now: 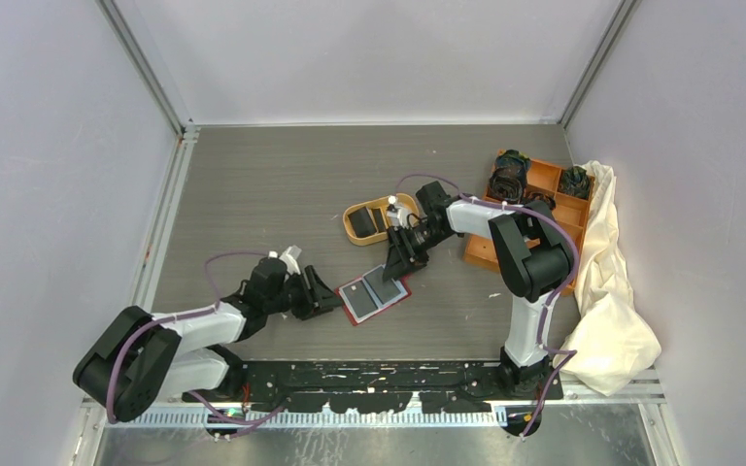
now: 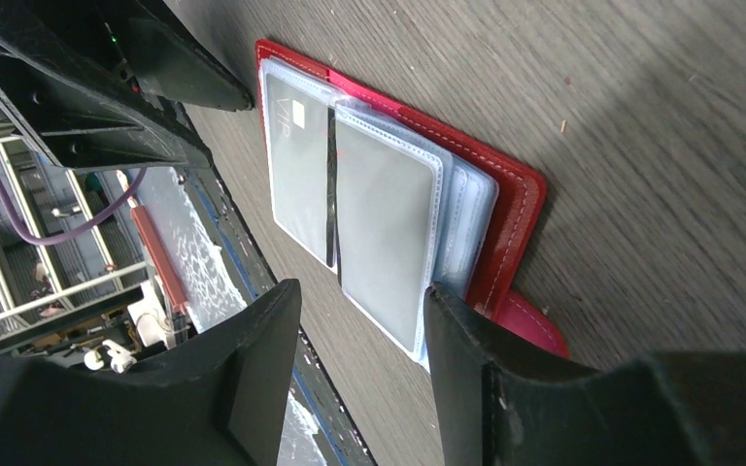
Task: Put the credit cards into the card holder
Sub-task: Turn over the card slot in the card holder.
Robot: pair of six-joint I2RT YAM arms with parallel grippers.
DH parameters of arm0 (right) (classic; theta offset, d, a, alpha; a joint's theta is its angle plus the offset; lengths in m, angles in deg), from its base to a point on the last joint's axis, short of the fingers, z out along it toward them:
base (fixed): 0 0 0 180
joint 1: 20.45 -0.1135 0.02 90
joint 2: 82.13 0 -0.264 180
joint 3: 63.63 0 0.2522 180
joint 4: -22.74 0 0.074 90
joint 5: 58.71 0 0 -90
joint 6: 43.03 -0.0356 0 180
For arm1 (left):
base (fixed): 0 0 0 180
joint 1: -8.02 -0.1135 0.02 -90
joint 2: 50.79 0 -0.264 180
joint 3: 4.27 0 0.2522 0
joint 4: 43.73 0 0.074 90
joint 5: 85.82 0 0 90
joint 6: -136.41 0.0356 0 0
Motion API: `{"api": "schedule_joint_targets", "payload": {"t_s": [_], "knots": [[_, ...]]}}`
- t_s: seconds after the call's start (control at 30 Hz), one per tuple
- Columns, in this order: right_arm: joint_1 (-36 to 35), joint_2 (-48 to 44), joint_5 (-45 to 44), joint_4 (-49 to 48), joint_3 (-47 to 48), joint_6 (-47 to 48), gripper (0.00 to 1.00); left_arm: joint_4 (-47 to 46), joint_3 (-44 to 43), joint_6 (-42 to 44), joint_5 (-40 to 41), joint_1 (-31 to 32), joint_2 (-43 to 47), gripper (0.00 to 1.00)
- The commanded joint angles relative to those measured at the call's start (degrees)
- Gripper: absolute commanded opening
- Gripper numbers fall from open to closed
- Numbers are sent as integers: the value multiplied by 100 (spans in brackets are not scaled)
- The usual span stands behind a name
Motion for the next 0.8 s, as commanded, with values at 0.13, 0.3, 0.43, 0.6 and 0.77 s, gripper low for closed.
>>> {"api": "schedule_joint_targets", "payload": {"t_s": [0.13, 0.3, 0.43, 0.6, 0.77], "knots": [[26, -37, 125, -262, -52, -277, 54, -231, -343, -66, 84, 67, -438, 48], [49, -79, 222, -462, -141, -515, 54, -218, -567, 8, 70, 65, -814, 46], [97, -99, 379, -627, -204, -710, 54, -227, -806, 111, 43, 70, -1145, 44], [168, -98, 586, -845, -284, -982, 53, -331, -1116, 182, -64, 66, -1602, 42], [232, -94, 739, -1043, -341, -1231, 52, -345, -1451, 287, -133, 66, -1989, 40]]}}
